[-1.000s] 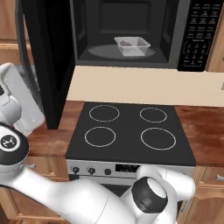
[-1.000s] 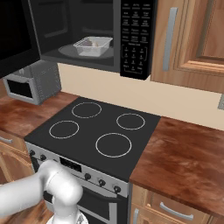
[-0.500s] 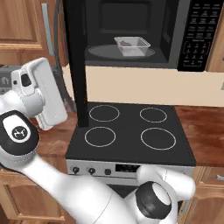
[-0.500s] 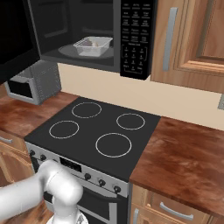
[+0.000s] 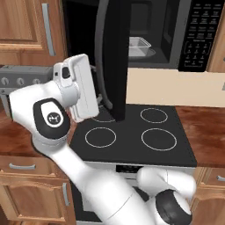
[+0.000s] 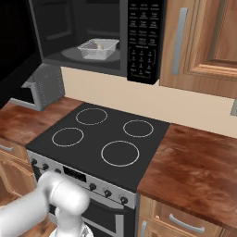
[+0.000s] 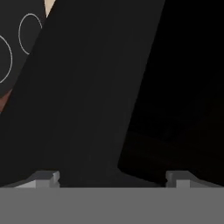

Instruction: Place the tupperware containing the fish and eggplant meal in the microwave. Close the microwave door and press the start button to reheat the meal.

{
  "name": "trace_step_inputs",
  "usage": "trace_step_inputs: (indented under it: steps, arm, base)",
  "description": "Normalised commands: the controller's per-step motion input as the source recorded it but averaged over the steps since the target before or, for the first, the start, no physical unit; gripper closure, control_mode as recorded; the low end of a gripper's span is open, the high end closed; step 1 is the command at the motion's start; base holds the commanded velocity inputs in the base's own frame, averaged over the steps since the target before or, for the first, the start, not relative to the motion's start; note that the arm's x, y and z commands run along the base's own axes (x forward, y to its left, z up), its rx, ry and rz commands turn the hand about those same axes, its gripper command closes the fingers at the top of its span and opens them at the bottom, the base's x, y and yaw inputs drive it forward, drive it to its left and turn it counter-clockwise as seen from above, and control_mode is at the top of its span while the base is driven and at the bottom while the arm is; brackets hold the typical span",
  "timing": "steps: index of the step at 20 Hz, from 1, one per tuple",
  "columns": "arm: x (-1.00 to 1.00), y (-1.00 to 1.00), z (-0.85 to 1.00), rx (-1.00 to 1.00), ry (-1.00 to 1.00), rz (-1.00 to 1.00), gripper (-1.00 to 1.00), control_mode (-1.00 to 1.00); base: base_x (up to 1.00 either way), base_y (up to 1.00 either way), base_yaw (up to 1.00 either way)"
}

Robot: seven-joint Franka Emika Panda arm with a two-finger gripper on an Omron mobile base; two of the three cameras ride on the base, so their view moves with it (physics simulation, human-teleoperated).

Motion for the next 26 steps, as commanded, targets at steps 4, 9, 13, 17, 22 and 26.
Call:
trace_step_inputs:
  steps: [4, 9, 13, 17, 22, 26]
  arm:
    - [0.0, -1.0, 0.0, 0.0, 0.0, -0.11, -1.0, -1.0]
    - [0.0, -1.0, 0.0, 0.0, 0.0, -0.05, -1.0, -1.0]
    - [0.03, -0.99, 0.0, 0.0, 0.0, 0.0, -1.0, -1.0]
    - [0.18, -0.88, 0.0, 0.0, 0.0, 0.0, -1.0, -1.0]
    - [0.31, -0.67, 0.0, 0.0, 0.0, 0.0, -1.0, -1.0]
    - [0.39, -0.58, 0.0, 0.01, 0.0, 0.0, -1.0, -1.0]
  base:
    - [0.0, 0.0, 0.0]
    - [0.0, 0.0, 0.0]
    - [0.0, 0.0, 0.0]
    - [0.0, 0.0, 0.0]
    - [0.0, 0.0, 0.0]
    - [0.0, 0.0, 0.0]
